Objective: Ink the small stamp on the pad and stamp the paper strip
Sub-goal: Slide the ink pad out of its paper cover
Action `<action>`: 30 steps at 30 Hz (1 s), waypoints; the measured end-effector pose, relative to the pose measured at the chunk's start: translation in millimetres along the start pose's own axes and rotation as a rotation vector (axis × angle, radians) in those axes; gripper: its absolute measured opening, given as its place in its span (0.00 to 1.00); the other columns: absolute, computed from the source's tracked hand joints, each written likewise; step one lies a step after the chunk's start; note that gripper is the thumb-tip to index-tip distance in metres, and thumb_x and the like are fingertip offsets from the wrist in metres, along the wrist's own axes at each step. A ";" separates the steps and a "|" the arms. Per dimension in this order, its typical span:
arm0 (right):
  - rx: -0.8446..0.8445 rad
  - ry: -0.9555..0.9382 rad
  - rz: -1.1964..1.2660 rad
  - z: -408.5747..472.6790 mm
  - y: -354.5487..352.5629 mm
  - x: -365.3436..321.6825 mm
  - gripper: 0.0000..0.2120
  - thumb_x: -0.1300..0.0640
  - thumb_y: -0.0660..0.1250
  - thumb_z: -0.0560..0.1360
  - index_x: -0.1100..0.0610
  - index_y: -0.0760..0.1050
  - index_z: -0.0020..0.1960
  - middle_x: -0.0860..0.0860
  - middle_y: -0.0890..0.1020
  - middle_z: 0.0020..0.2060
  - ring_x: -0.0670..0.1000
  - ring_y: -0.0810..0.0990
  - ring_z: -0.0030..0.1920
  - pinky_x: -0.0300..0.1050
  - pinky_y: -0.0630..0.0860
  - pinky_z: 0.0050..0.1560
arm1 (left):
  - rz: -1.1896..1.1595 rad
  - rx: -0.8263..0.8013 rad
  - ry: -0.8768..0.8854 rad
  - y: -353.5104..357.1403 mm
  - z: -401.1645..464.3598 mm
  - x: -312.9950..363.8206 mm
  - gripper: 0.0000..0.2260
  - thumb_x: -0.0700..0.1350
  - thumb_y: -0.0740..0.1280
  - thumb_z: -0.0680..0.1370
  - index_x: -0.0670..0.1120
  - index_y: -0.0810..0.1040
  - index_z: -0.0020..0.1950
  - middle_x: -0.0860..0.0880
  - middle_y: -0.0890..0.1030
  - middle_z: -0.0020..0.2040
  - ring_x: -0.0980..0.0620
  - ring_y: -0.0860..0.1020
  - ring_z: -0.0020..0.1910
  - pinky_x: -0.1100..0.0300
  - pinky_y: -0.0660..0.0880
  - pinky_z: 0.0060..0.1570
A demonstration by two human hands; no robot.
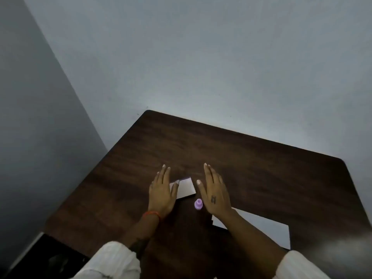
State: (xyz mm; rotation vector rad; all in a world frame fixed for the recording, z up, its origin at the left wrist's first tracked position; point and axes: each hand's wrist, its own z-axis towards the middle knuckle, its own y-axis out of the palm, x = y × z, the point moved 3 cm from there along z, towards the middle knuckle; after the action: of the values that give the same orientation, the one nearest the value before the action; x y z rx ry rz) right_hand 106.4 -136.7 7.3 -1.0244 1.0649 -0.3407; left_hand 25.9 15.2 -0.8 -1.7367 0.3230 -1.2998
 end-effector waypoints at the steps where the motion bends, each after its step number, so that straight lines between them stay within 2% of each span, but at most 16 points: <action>1: -0.018 0.023 0.023 0.9 3.8 0.5 0.26 0.46 0.53 0.79 0.52 0.51 0.74 0.53 0.60 0.74 0.52 0.59 0.73 0.45 0.59 0.71 | -0.039 0.023 -0.058 -1.5 -1.3 -6.6 0.25 0.53 0.58 0.79 0.49 0.56 0.74 0.48 0.56 0.77 0.47 0.58 0.75 0.46 0.58 0.72; 5: -0.136 0.158 0.092 2.2 19.3 2.8 0.26 0.46 0.53 0.79 0.52 0.52 0.74 0.54 0.63 0.73 0.53 0.61 0.72 0.49 0.62 0.70 | -0.153 0.037 -0.278 -2.1 -7.4 -23.8 0.26 0.46 0.63 0.77 0.46 0.59 0.73 0.44 0.62 0.75 0.44 0.62 0.72 0.48 0.63 0.70; 9: -0.189 0.223 0.064 9.6 28.1 2.7 0.25 0.48 0.57 0.78 0.55 0.58 0.72 0.57 0.67 0.70 0.55 0.63 0.71 0.49 0.63 0.68 | -0.191 0.026 -0.352 0.3 -5.6 -20.7 0.21 0.43 0.66 0.76 0.41 0.67 0.68 0.39 0.70 0.67 0.41 0.74 0.61 0.47 0.71 0.63; 13: -0.212 0.228 0.077 15.3 31.0 -0.2 0.23 0.52 0.63 0.76 0.59 0.66 0.68 0.58 0.74 0.64 0.56 0.70 0.65 0.50 0.68 0.65 | -0.195 0.018 -0.387 2.0 -4.7 -17.4 0.17 0.42 0.68 0.74 0.41 0.74 0.63 0.39 0.75 0.60 0.42 0.75 0.58 0.52 0.70 0.60; 17: -0.225 0.242 0.084 17.2 33.9 -3.0 0.20 0.55 0.65 0.75 0.58 0.70 0.65 0.58 0.75 0.61 0.56 0.73 0.61 0.49 0.72 0.61 | -0.182 0.003 -0.376 3.1 -5.2 -16.2 0.16 0.42 0.68 0.74 0.44 0.77 0.62 0.40 0.78 0.58 0.43 0.76 0.57 0.53 0.72 0.59; 24: -0.196 0.228 0.073 19.4 33.5 -6.6 0.18 0.57 0.66 0.74 0.59 0.73 0.63 0.58 0.77 0.59 0.55 0.75 0.60 0.44 0.70 0.60 | -0.169 -0.003 -0.409 2.6 -4.4 -13.4 0.16 0.42 0.67 0.75 0.44 0.75 0.63 0.41 0.79 0.60 0.43 0.76 0.59 0.51 0.74 0.60; 30: -0.093 0.234 0.120 17.7 29.8 -18.2 0.23 0.58 0.68 0.73 0.58 0.69 0.67 0.56 0.75 0.62 0.55 0.75 0.62 0.45 0.71 0.63 | -0.205 0.061 -0.407 -10.9 -8.9 -8.6 0.17 0.42 0.67 0.75 0.44 0.75 0.64 0.41 0.79 0.59 0.42 0.77 0.57 0.49 0.74 0.61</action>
State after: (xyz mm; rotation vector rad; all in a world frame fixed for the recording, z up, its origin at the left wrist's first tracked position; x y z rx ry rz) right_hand 105.8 -99.7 -5.3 -1.0144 1.3580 -0.3207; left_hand 11.4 22.4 2.6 -1.9679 -0.1292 -1.0479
